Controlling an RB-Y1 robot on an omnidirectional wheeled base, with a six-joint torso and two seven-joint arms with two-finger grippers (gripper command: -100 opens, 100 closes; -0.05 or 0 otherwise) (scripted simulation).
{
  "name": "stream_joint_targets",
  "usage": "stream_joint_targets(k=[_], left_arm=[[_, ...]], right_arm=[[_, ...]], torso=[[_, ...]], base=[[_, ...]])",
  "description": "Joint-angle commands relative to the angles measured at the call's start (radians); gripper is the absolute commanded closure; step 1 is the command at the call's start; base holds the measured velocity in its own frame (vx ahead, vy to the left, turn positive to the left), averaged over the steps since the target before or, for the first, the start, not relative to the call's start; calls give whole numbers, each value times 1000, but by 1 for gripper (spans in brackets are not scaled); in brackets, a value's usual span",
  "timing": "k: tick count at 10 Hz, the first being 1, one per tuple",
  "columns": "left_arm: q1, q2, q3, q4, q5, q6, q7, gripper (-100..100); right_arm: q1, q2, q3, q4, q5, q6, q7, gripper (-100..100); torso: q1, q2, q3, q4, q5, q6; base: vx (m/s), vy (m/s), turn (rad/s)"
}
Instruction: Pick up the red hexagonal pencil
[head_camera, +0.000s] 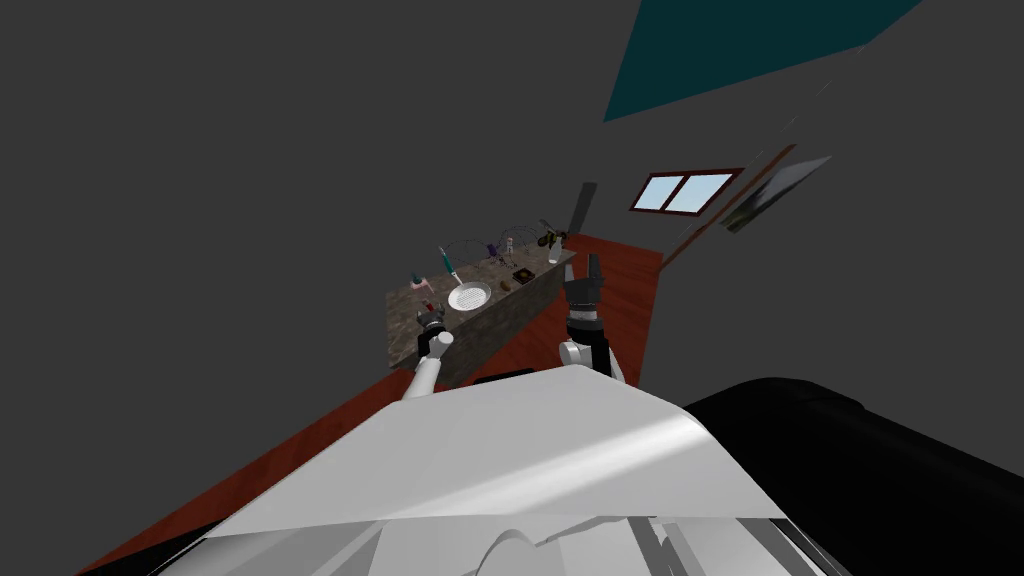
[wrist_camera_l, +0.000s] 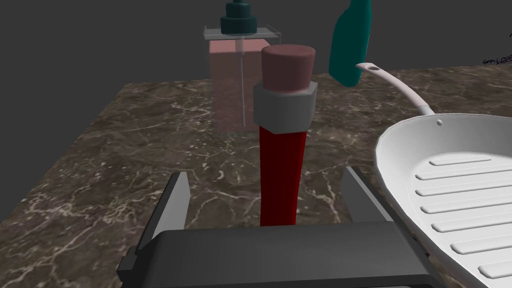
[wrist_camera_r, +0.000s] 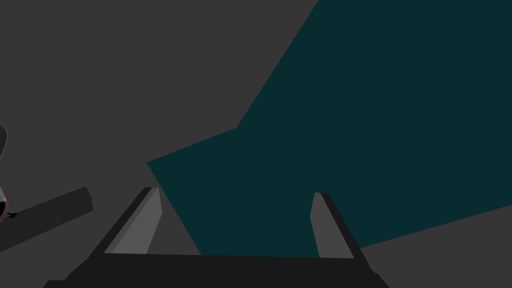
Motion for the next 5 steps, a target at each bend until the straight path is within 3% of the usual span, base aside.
stream_joint_targets(k=[1,3,4,5], left_arm=[[-50,-3,3,50,-28,-6,5,-100],[-114,-3,3,113,-28,-6,5,-100],[-145,-2,6,152,-54,-13,13,-100],[-178,-2,6,179,-54,-13,13,-100]], right_arm=[[0,0,0,0,0,0,0,0],[0,0,0,0,0,0,0,0],[0,0,0,0,0,0,0,0],[0,0,0,0,0,0,0,0]], torso=[[0,0,0,0,0,0],[0,1,1,0,0,0],[0,0,0,0,0,0],[0,1,0,0,0,-1]], base=[[-61,21,168],[-48,7,73],[-49,13,219],[-59,19,120]])
